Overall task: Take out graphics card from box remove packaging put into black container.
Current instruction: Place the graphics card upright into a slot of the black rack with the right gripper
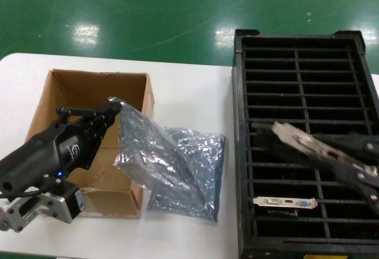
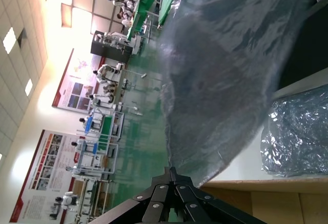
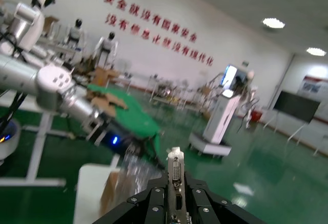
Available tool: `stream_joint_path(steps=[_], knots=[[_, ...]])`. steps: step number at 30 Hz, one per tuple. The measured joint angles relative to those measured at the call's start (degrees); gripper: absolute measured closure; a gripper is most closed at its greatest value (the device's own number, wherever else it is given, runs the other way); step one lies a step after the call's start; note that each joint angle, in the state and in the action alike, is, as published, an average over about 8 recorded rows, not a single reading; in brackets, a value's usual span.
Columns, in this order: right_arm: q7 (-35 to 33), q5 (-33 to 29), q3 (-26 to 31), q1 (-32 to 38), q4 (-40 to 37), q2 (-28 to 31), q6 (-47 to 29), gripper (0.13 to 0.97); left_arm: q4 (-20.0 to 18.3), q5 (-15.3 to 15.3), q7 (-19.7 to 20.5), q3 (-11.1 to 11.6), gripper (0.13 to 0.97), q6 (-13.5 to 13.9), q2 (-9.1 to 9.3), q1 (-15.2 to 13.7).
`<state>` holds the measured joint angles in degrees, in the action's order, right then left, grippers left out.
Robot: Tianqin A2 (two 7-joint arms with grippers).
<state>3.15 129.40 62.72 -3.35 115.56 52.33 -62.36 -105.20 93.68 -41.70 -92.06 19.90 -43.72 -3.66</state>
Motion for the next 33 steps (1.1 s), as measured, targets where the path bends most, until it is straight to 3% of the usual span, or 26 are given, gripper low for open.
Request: stream_joint_path(steps=[5,13,23,33], knots=[[-1.72,-1.46,2.53,1.07,-4.97,2.95,-3.25,0.908,0.00,0.00,0.00,0.00,0.958,0.00,0.00,0.00],[-4.46,-7.16,17.69,12.03,-12.11,5.14,-7.00,0.908,0.00,0.00,0.00,0.00,0.958,0.00,0.00,0.00],[-4.21,-15.03,34.79,31.31,-21.29,1.05,-13.97,0.908,0.00,0.00,0.00,0.00,0.958,0.00,0.00,0.00],[-3.13,-19.61,41.28,41.98,-28.96,-3.05,-14.63,0.908,0.00,0.00,0.00,0.00,0.958,0.00,0.00,0.00]])
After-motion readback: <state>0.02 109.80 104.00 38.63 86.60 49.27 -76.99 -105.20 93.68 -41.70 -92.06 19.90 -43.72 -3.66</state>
